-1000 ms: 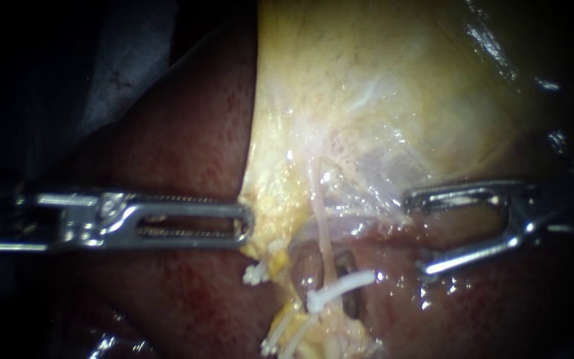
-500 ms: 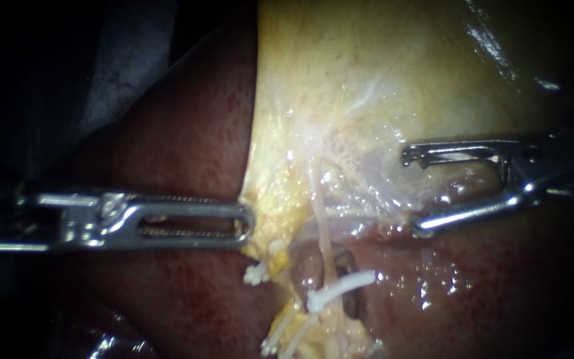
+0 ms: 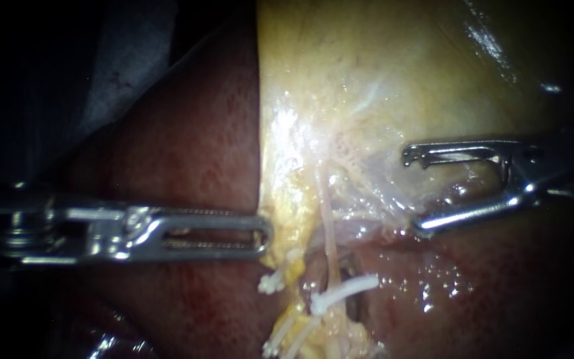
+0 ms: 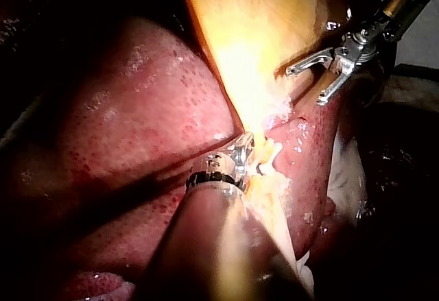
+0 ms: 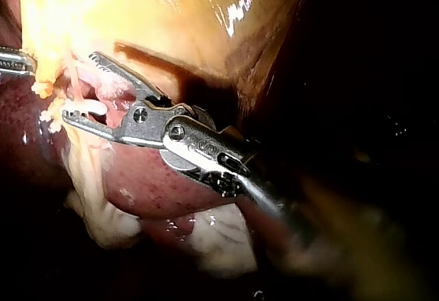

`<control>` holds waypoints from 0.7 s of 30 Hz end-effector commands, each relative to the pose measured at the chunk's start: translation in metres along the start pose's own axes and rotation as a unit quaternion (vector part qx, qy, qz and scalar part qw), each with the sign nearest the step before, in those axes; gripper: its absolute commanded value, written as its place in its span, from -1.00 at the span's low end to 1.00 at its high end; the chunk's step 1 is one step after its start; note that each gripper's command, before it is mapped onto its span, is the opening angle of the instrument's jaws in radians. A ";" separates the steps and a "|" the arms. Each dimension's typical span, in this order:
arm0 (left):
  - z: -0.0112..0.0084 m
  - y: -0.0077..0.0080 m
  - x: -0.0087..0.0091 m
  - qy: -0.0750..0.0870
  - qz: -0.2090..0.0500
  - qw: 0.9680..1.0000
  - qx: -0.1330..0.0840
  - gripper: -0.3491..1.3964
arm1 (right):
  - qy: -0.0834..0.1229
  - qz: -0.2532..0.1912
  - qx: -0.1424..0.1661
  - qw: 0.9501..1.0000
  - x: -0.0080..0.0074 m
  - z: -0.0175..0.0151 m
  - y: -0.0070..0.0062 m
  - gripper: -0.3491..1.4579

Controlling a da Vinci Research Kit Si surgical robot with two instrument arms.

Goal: Going back first clip right tube

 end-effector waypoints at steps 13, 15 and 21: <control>0.0017 -0.0007 0.0004 0.003 0.002 1.000 0.001 -1.00 | 0.000 0.000 0.000 1.000 -0.0001 -0.0001 -0.0001 0.05; 0.0017 -0.0007 0.0004 0.003 0.002 1.000 0.001 -1.00 | 0.000 0.000 0.000 1.000 -0.0001 -0.0001 -0.0001 0.05; 0.0018 -0.0007 0.0004 0.003 0.002 1.000 0.001 -1.00 | 0.000 0.000 0.001 1.000 -0.0001 -0.0002 -0.0002 0.05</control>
